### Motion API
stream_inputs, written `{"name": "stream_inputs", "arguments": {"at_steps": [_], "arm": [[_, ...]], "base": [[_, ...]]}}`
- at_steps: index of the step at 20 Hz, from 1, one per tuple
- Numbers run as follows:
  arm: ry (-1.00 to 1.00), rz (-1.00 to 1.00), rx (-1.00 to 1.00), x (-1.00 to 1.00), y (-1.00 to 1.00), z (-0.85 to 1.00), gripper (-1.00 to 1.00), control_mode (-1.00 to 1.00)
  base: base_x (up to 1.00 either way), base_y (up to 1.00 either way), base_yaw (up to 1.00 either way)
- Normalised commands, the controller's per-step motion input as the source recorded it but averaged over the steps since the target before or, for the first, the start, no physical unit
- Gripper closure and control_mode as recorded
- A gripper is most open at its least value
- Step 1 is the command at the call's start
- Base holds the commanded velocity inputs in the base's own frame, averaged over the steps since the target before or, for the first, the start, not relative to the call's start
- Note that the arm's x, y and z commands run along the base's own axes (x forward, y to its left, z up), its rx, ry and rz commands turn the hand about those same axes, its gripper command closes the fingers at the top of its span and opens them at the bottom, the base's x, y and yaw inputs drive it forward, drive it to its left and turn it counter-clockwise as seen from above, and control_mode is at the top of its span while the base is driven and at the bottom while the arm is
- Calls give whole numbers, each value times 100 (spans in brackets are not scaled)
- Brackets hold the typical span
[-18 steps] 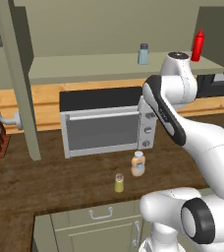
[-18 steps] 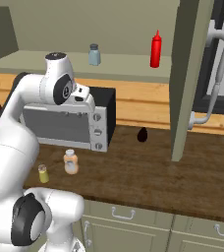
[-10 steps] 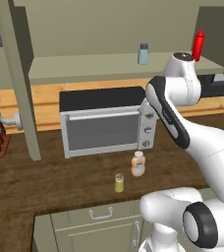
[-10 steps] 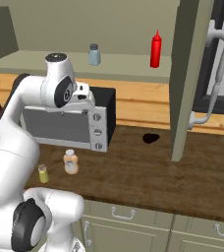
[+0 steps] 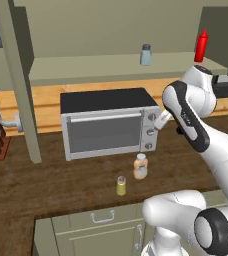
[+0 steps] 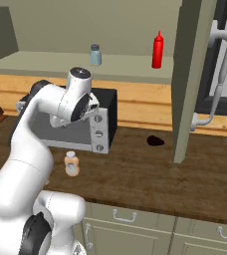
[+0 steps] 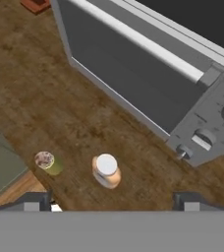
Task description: Put the shaker and condiment bottle from the counter next to their counterparts in the cabinet.
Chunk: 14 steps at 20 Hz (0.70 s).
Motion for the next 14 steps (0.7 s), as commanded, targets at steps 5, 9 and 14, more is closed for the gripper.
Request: {"name": "stream_inputs", "arguments": {"at_steps": [5,9,14], "arm": [[-10,5,-1,-2,0,-28,-100,-100],[-15,18,4,-38,-1,-28,-100,-100],[-4,24,3,-16,0,-38,-100,-100]], "base": [[0,0,0],[0,0,0],[0,0,0]]}}
